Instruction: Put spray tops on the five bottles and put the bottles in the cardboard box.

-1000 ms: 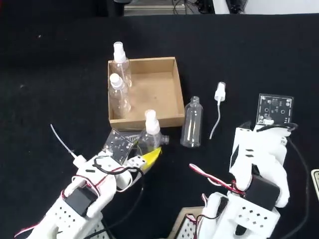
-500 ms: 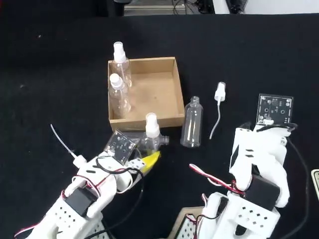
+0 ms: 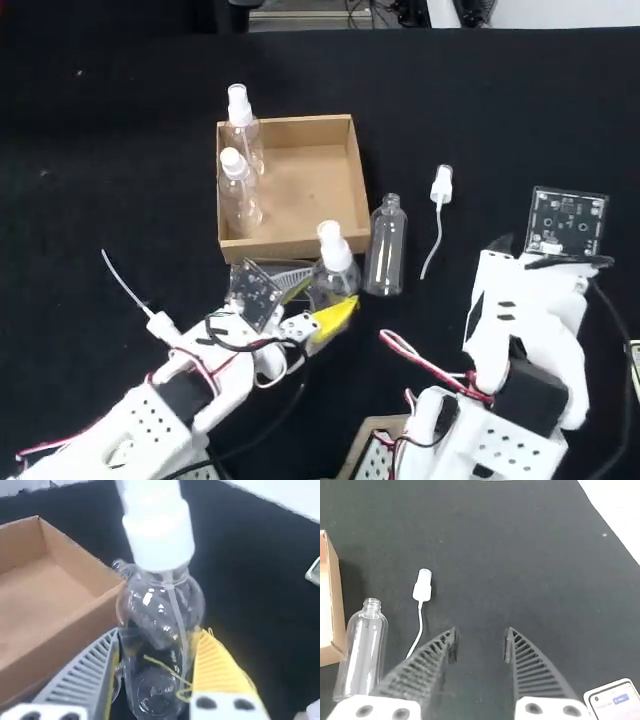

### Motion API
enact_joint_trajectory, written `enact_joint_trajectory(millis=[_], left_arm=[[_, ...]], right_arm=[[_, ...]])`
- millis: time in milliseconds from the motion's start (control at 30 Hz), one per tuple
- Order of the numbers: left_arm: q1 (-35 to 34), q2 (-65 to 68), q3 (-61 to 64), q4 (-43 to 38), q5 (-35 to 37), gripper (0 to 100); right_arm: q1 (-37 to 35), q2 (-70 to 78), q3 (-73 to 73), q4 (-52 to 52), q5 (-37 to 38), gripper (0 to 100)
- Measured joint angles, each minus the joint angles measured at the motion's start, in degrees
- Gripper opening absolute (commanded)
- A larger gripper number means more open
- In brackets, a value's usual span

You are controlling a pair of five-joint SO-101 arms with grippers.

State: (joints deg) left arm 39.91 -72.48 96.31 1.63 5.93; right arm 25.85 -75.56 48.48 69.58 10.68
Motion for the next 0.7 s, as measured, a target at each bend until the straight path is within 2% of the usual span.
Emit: enact_joint_trajectory(millis=[167, 300, 467, 700], left_arm=[[-0.18, 14.15, -0.09, -13.54, 0.18, 7], [-0.18, 21.8, -0.09, -19.87, 0.18, 7], [0.0, 28.04, -0.18, -21.71, 0.18, 7], [0.0, 30.24, -0.18, -22.86, 0.35, 7]], right_arm=[[0.0, -0.09, -2.73, 2.02, 0.0, 13.1], [0.0, -0.09, -2.9, 2.02, 0.0, 13.1], [0.0, -0.09, -2.9, 2.02, 0.0, 13.1], [0.0, -0.09, -2.9, 2.02, 0.0, 13.1]])
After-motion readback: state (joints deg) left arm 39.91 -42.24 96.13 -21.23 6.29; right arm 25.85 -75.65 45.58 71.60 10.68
